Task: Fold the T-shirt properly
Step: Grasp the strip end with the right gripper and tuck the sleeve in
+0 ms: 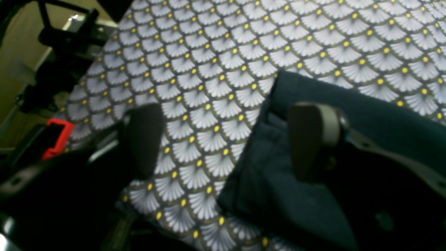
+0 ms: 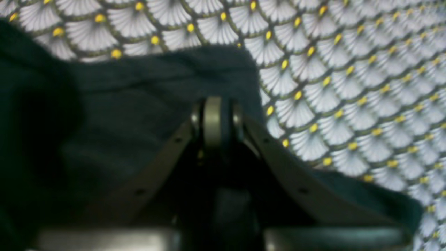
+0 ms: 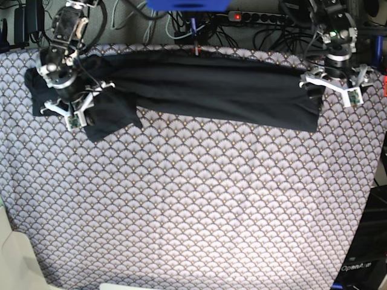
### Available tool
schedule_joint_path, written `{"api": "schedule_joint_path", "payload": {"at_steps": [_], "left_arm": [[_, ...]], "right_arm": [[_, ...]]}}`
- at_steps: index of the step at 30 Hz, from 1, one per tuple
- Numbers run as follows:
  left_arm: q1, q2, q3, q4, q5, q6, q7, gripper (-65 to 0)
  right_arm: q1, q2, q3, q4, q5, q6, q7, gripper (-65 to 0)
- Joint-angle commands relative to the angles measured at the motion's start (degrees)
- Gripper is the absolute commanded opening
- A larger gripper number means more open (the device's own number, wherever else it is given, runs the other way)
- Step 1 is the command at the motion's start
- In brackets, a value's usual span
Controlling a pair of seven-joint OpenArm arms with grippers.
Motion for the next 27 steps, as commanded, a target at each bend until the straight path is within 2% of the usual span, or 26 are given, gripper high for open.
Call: {"api": "schedule_joint_path", "payload": {"at_steps": [1,13,17,24,27], "left_arm": [[0.17,-0.26,-0.13,1.22,-0.23,0.17,-1.43,-11.6],[0.17,-0.26,-0.13,1.04,-0.23,0.17,-1.43,-11.6],[0.17,-0.26,-0.13,0.96,-0.23,0.17,-1.43,-11.6],[0.0,-0.26,-0.13,0.96,-0.23,0.17,-1.43,-11.6],[0.0,-0.26,-0.13,0.96,-0.23,0.17,-1.43,-11.6]], "right_arm": [[0.15,0.33,-0.31,2.26,0.96,-0.25,1.72,-62.5],[-0.29,0.24,0.22,4.19,0.96,-0.25,1.28,-62.3],[-0.12,0.15,-0.14,4.28,0.96,-0.25,-5.05,-62.4],[1.73,0.24,-0.22,4.01,0.88,-0.25,-11.37,-62.4],[3.4,0.51,-0.22,3.84,0.88,-0.25,-16.91,-62.3]]}}
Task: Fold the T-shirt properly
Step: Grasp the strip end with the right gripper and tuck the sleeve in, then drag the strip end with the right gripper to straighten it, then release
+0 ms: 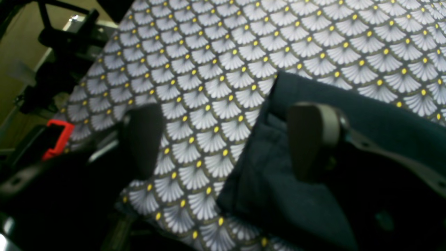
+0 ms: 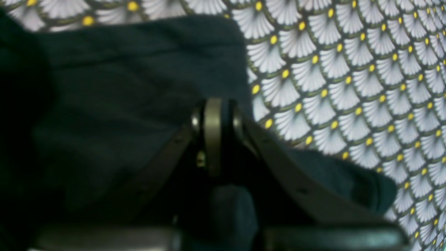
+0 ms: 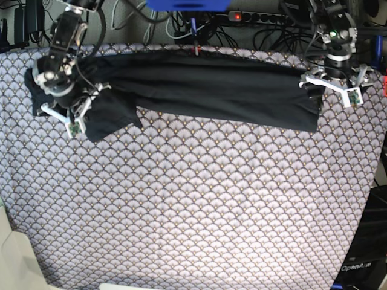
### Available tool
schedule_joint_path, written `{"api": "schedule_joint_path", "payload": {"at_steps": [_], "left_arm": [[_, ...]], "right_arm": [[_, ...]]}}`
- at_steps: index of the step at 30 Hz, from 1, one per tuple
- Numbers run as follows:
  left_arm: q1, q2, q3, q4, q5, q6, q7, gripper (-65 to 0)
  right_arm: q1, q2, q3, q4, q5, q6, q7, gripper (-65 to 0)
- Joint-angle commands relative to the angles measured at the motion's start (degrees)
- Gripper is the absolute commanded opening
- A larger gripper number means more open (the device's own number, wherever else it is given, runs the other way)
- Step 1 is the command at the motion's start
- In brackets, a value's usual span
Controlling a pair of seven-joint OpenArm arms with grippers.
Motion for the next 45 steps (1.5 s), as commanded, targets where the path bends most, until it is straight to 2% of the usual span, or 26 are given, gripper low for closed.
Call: {"api": "schedule_joint_path", "payload": {"at_steps": [1,5,11,14,16,19,23,25,27,32,36,45], "left_arm": [[-0.09,-0.26,-0.15,0.96,-0.25,0.19,-1.45,-11.6],[-0.09,-0.26,-0.15,0.96,-0.25,0.19,-1.45,-11.6],[-0.09,-0.26,-0.15,0.96,-0.25,0.19,-1.45,-11.6],[-0.09,-0.26,-0.15,0.96,-0.25,0.19,-1.45,-11.6],[-0.18,-0.26,-0.15,0.96,-0.25,0.19,-1.45,-11.6],[-0.18,-0.26,-0.15,0.96,-0.25,0.19,-1.45,-11.6],[0.0,-0.26,-0.15,0.96,-0.25,0.19,-1.45,-11.6],[0.0,-0.18,-0.15,0.96,-0.25,0.19,-1.45,-11.6],[0.0,-0.18,-0.15,0.96,-0.25,0.19,-1.45,-11.6],[-0.27,-0.18,-0.15,0.96,-0.25,0.19,-1.54,-11.6],[-0.35,-0.18,-0.15,0.96,-0.25,0.19,-1.54,-11.6],[-1.23,0.79,-0.07,0.96,-0.25,0.19,-1.54,-11.6]], "right_arm": [[1.09,0.51,0.13,1.17,0.29,-0.25,-1.39,-62.3],[3.11,1.3,-0.05,1.35,0.2,-0.25,-7.98,-62.3],[4.95,1.82,-0.05,1.44,0.11,-0.25,-13.08,-62.3],[4.87,3.32,0.04,1.79,0.37,-0.25,-13.34,-62.7],[5.04,3.23,0.21,2.23,0.37,-0.25,-12.38,-62.7],[6.18,3.14,0.39,2.23,0.37,-0.25,-14.05,-62.7],[9.44,3.58,0.48,1.79,0.37,-0.25,-24.07,-62.6],[11.2,5.17,0.04,1.61,0.29,-0.25,-29.87,-62.7],[12.34,5.78,-0.84,1.7,0.37,-0.25,-32.95,-62.7],[13.74,5.78,-2.95,2.14,0.37,-0.25,-33.3,-62.7],[13.22,7.8,-8.58,1.79,0.37,-0.25,-34.79,-62.4],[16.38,5.87,-10.77,1.79,0.46,-0.25,-36.55,-62.3]]}}
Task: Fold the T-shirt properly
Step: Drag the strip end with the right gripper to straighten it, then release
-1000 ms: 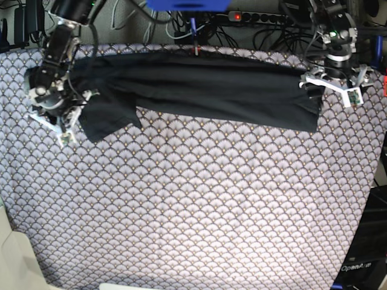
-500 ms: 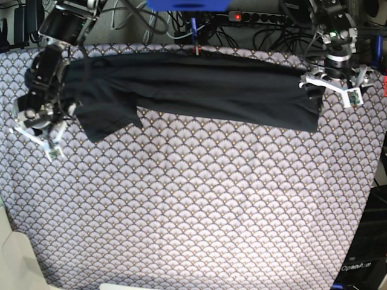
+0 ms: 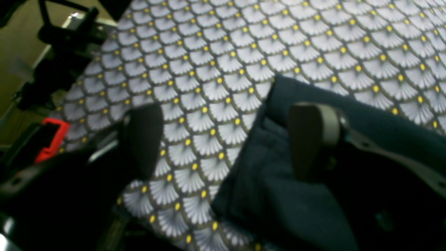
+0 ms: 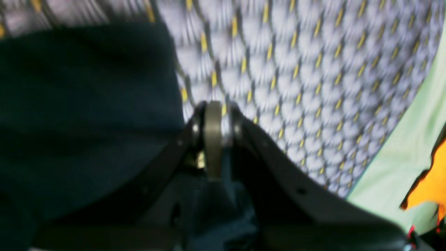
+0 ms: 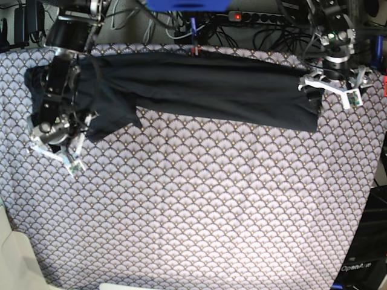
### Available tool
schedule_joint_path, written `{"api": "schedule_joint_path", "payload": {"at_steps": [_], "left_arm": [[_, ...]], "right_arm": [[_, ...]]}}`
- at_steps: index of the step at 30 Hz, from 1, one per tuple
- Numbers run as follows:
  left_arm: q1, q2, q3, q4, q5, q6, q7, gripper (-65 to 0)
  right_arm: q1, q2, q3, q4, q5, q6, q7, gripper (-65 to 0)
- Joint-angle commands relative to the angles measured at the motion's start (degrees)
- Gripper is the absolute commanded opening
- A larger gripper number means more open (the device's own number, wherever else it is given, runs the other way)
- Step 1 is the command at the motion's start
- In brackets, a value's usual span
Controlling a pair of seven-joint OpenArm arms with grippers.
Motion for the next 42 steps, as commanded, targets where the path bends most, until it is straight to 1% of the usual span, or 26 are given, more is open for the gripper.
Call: {"api": "schedule_joint_path", "payload": {"at_steps": [1,3,5,11,14,16,18,21,26,29,34,40,42], "left_arm": [[-0.12,-0.17,-0.15,0.96,-0.25,0.15,-1.47,-11.6],[-0.12,-0.17,-0.15,0.96,-0.25,0.15,-1.47,-11.6],[-0.12,-0.17,-0.15,0.96,-0.25,0.15,-1.47,-11.6],[-0.21,-0.17,-0.15,0.96,-0.25,0.15,-1.47,-11.6],[-0.21,-0.35,-0.15,0.96,-0.25,0.15,-1.47,-11.6],[-0.21,-0.35,-0.15,0.96,-0.25,0.15,-1.47,-11.6],[-0.21,-0.35,-0.15,0.96,-0.25,0.15,-1.47,-11.6],[-0.21,-0.35,-0.15,0.96,-0.25,0.15,-1.47,-11.6],[-0.56,-0.26,-0.15,0.96,-0.25,0.15,-1.47,-11.6],[-1.17,-0.17,-0.15,0.96,-0.25,0.15,-1.03,-11.6],[-1.26,-0.17,-0.15,0.96,-0.25,0.15,-1.03,-11.6],[-1.26,-0.17,-0.15,0.96,-0.16,0.15,-1.03,-11.6],[-1.26,-0.17,-0.15,0.96,-0.16,0.15,-1.03,-11.6]], "right_arm": [[1.54,0.23,-0.72,0.63,-0.24,-0.23,-0.4,-62.3],[2.42,-0.03,-2.04,0.63,-0.24,-0.23,-1.72,-61.6],[2.77,-0.12,-3.36,0.72,0.82,-0.23,-2.07,-57.7],[3.39,0.41,-3.54,0.63,10.93,-0.23,-2.16,-39.7],[3.3,2.34,-3.54,0.63,16.29,-0.23,-1.98,-31.0],[3.3,2.69,-3.36,0.63,19.02,-0.23,-1.9,-27.8],[3.39,3.13,-2.04,0.45,20.51,-0.23,-1.72,-27.3],[3.83,3.13,-0.55,-2.89,20.86,-0.23,-1.63,-27.4],[6.91,3.39,-0.28,-13.17,20.86,-0.23,-1.46,-27.4],[8.4,3.57,-0.28,-18.1,20.86,-0.23,-0.31,-27.4],[8.58,4.63,-0.28,-18.89,20.86,-0.23,1.18,-27.4],[8.49,5.94,-0.2,-18.89,20.86,-0.23,1.18,-27.4],[8.4,6.03,0.24,-18.89,20.86,-0.23,0.83,-28.6]]}}
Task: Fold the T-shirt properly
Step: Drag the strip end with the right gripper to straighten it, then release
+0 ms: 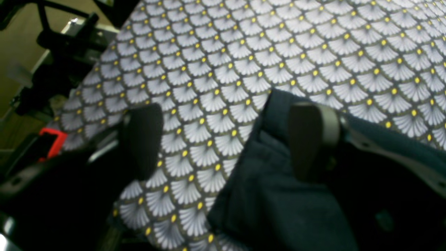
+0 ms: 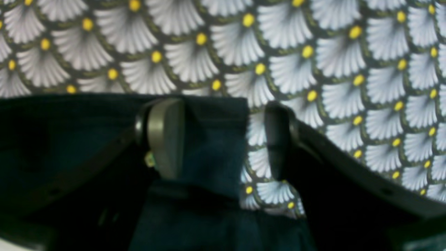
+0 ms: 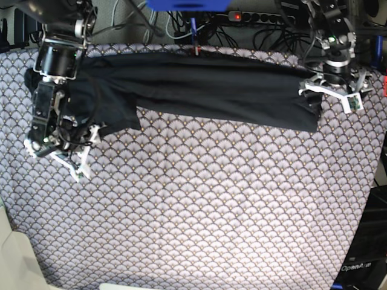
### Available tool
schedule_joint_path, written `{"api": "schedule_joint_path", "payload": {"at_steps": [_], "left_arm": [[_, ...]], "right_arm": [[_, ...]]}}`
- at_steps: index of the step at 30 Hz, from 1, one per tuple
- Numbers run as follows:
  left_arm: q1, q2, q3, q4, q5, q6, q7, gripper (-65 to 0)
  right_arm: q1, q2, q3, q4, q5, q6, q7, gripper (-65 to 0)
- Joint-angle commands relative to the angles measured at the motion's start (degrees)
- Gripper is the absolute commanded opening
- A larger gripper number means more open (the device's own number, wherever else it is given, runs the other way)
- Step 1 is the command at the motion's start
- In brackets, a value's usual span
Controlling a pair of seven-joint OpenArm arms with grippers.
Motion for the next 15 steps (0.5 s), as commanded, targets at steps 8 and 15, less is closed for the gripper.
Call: {"api": "schedule_joint_path", "payload": {"at_steps": [8,15], "left_arm": [[-0.08,-0.1,-0.09,0.96,-0.16,0.17,-1.38,-11.6],[-0.17,-0.1,-0.09,0.96,-0.16,0.17,-1.47,-11.6]], "right_arm": [[-1.18,0.08,4.16,0.78,0.27,-0.23,0.46,-57.1],[-2.06,-1.06,4.68,2.19,0.27,-0.23,0.63,-65.0]]}}
